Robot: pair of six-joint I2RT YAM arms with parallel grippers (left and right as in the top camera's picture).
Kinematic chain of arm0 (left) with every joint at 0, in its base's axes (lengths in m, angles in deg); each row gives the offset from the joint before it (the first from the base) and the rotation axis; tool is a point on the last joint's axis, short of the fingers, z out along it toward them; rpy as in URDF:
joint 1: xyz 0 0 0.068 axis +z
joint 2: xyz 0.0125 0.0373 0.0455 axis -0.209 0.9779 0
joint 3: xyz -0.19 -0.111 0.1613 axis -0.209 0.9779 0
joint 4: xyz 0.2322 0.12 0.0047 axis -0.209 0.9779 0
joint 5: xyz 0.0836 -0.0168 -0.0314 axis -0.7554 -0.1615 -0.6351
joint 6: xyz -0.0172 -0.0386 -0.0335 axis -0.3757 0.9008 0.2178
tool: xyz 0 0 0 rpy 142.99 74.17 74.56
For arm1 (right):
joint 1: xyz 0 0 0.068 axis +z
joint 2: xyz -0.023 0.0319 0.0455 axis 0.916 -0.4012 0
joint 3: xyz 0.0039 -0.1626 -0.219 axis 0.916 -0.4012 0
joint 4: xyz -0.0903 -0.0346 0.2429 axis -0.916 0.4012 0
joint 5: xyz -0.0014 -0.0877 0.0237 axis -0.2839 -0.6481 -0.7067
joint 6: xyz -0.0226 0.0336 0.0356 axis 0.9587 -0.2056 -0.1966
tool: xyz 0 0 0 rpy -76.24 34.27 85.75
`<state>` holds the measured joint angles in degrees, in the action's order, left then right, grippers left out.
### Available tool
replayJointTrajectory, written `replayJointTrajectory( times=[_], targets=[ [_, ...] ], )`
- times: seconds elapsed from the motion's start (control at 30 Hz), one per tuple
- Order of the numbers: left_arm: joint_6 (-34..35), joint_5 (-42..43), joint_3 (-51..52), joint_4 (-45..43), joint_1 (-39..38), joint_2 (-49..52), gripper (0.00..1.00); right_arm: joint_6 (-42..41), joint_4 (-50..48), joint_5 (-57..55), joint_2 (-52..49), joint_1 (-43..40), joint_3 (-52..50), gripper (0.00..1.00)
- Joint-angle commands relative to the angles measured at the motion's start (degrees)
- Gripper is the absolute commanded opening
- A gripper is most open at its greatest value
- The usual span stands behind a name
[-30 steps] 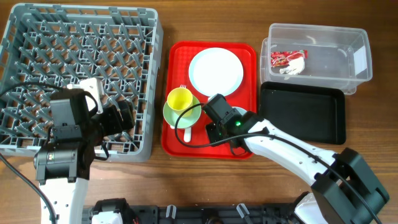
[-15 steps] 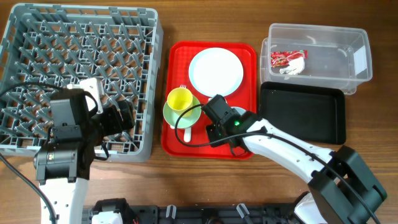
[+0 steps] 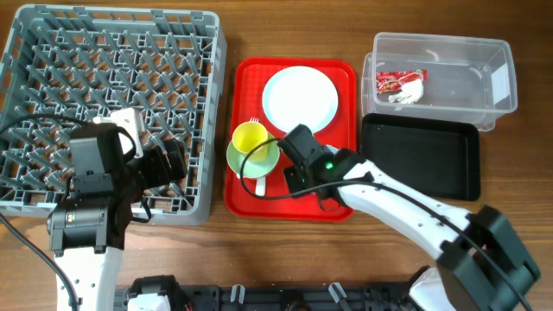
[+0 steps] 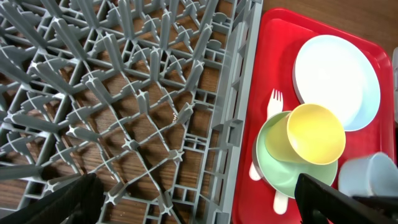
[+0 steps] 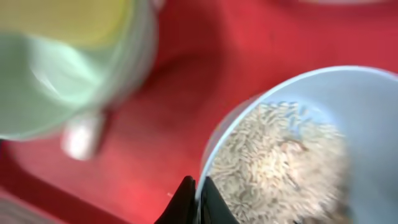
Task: Sort waste into correct bins and load items into the dishwasher rack
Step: 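Carry the bowl over the black tray and tip out the rice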
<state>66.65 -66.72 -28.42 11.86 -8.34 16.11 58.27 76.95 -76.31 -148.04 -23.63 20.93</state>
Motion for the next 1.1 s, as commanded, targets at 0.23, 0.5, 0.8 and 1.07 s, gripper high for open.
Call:
replayJointTrajectory(
  times=[0.23, 0.5, 0.8, 1.07],
  targets=[
    [-1.1, 0.5, -1.1, -0.2, -0.2, -0.1, 1.00, 1.9, 0.9, 3.3, 14.0, -10.4, 5.3, 0.04],
    [-1.1, 0.5, -1.1, -0.2, -0.2, -0.1, 1.00, 1.9, 0.9, 21.2, 15.1, -27.8, 5.0, 0.04],
    [-1.1, 0.5, -1.1, -0.2, -0.2, -0.1, 1.00, 3.7, -0.3, 47.5, 10.1, -47.8, 0.5, 0.04],
    [-1.1, 0.5, -1.1, -0.2, -0.2, -0.1, 1.00, 5.9, -4.5, 67.1, 0.9, -56.6, -3.1, 0.04]
  ],
)
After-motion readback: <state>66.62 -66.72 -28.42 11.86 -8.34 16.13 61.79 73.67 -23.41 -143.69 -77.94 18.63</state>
